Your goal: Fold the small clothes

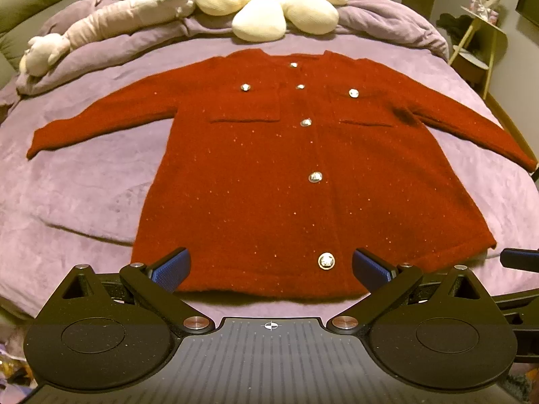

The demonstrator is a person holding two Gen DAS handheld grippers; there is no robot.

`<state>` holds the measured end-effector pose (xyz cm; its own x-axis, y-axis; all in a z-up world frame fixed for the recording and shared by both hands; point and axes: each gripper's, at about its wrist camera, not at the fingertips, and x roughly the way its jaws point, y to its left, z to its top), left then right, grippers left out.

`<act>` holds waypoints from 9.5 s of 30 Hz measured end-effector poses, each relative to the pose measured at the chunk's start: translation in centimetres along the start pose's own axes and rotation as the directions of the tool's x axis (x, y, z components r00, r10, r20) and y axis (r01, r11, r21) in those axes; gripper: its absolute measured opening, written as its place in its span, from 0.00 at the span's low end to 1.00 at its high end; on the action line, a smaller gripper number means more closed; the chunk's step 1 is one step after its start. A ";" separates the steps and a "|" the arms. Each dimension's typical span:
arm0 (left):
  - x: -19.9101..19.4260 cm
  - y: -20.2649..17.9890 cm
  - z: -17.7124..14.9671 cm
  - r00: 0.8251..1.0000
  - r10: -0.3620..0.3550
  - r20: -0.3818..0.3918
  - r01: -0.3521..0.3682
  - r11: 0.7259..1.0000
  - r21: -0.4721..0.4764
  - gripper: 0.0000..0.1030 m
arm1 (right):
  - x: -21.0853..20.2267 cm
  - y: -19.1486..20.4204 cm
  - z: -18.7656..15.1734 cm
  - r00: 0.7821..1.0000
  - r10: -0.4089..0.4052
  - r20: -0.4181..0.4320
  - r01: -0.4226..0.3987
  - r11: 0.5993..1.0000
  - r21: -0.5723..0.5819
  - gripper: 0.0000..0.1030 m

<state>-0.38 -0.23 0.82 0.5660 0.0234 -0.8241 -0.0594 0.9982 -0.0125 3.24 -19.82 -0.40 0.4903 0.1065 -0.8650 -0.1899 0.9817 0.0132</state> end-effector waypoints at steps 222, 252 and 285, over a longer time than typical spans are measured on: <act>27.9 12.4 22.7 0.955 -0.212 0.210 0.276 0.893 -0.355 0.12 | 25.3 -18.4 13.9 0.831 0.278 0.481 -0.554 0.476 0.683 0.38; 27.0 16.0 20.2 0.971 -0.141 0.194 0.201 0.918 -0.341 0.08 | 23.0 -16.2 15.5 0.917 0.182 0.354 -0.342 0.817 0.465 0.27; 25.3 19.2 16.2 0.959 -0.141 0.244 0.250 0.826 -0.505 0.90 | 24.8 -7.9 18.3 0.953 0.121 0.278 -0.153 0.983 0.098 0.36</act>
<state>26.10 20.43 -11.15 0.7524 -0.1048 -0.6503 -0.3225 0.8023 -0.5024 32.47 -22.04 -12.80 0.6803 0.2641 -0.6837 -0.1788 0.9645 0.1946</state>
